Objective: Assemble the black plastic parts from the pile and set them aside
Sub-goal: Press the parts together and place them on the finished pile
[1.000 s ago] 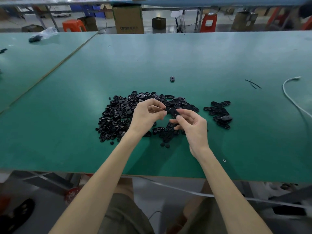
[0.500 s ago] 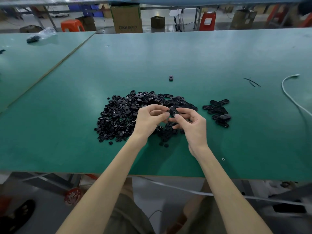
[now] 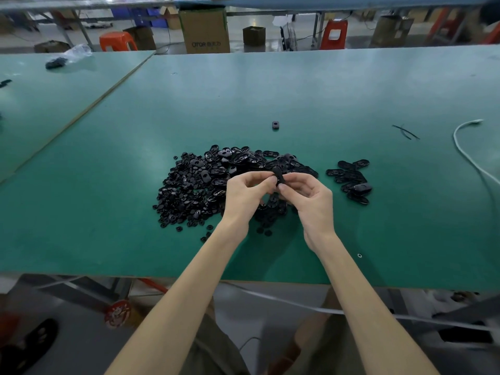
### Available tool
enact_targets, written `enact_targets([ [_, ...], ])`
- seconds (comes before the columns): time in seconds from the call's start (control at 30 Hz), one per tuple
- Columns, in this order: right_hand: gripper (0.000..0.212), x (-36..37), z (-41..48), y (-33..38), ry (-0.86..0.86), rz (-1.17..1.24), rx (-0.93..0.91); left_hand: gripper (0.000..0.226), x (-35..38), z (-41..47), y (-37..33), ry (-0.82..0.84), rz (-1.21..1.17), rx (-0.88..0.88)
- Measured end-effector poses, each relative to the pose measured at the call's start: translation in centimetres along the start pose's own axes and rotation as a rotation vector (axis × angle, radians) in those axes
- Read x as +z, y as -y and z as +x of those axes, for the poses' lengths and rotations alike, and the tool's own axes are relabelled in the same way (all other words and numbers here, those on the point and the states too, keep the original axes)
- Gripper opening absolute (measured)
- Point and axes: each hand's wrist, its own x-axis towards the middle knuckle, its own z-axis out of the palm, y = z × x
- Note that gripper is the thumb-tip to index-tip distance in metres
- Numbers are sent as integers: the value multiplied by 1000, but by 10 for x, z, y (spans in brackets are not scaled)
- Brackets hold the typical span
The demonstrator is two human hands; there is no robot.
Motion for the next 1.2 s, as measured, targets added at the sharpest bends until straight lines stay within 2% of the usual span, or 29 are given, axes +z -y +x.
enact_targets([
  [0.17, 23, -1, 0, 0, 3, 6, 13, 7, 8, -3, 2, -18, -35, -5],
  [0.27, 19, 0, 0, 0, -4, 22, 10, 7, 7, -3, 2, -17, -17, 52],
  [0.4, 20, 1, 0, 1, -3, 42, 8, 7, 5, 1, 2, -35, 126, 182],
  [0.57, 17, 0, 1, 0, -5, 35, 4, 10, -1, 8, 2, 26, 314, 289],
  [0.73, 4, 0, 0, -1, -28, 1, 7, 12, -4, 6, 1, 38, 267, 232],
  [0.93, 10, 0, 0, -2, -59, 13, 0, 8, -3, 4, 7, -19, 207, 128],
  [1.2, 6, 0, 1, -1, -23, 15, -3, 5, -2, 4, 9, -11, 176, 60],
])
